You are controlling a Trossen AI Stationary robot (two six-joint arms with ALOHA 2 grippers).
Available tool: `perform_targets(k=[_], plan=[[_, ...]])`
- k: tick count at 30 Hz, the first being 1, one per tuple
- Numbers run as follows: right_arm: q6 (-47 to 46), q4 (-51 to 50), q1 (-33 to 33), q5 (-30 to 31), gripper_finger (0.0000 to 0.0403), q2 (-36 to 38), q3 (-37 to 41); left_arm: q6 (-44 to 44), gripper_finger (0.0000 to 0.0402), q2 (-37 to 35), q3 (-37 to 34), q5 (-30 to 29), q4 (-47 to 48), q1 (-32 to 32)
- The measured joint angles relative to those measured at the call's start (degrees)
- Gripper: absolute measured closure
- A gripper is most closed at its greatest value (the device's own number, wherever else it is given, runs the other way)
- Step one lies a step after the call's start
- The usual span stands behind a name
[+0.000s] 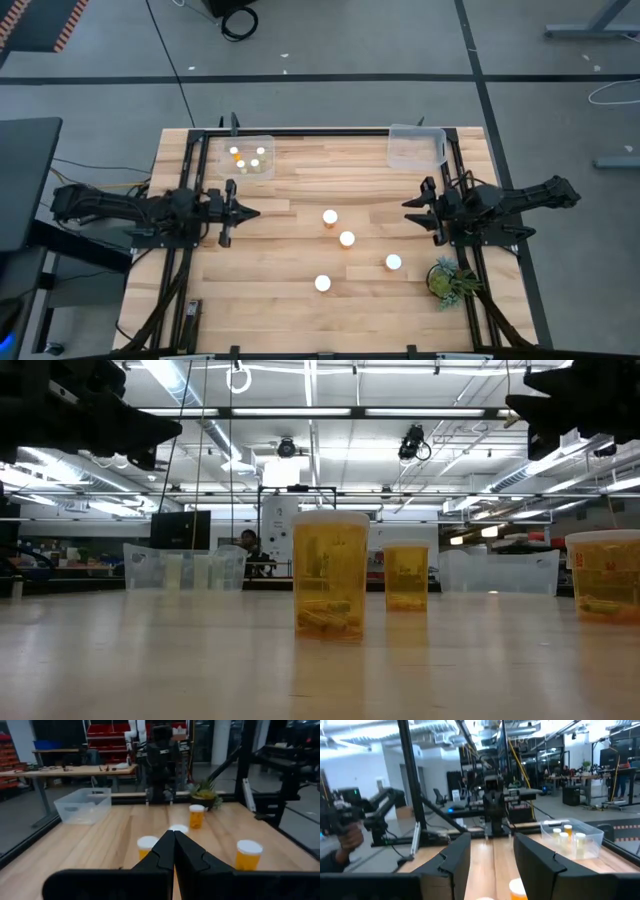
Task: Pick and place medicine bottles into bin by pill shape (circle, oval)
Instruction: Put the orange capsule bottle into the right transparent bin
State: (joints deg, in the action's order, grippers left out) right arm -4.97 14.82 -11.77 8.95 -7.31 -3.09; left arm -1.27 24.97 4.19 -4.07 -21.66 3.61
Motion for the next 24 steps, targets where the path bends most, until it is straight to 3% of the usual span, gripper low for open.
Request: perform_targets(k=[4, 10, 16, 24], plan=[[-2.7, 3.1, 0.0, 1.2, 0.0246, -1.9, 0.0, 0.1, 0.0391, 0.0, 0.0, -3.6, 1.1, 4.1], [-2.5, 7.7, 0.2, 4.4, 0.0246, -10.7, -1.2, 0.7, 0.0391, -0.3, 0.0, -13.9, 3.3, 9.2], [-2.5, 3.1, 3.8, 6.3, 0.0246, -24.4, -9.3, -0.3, 0.0391, -4.2, 0.0, -15.5, 4.7, 12.6], [-4.1, -4.4, 7.3, 4.7, 0.0246, -42.4, -20.4, -2.4, 0.0391, -15.1, 0.0, -16.7, 8.5, 12.9]])
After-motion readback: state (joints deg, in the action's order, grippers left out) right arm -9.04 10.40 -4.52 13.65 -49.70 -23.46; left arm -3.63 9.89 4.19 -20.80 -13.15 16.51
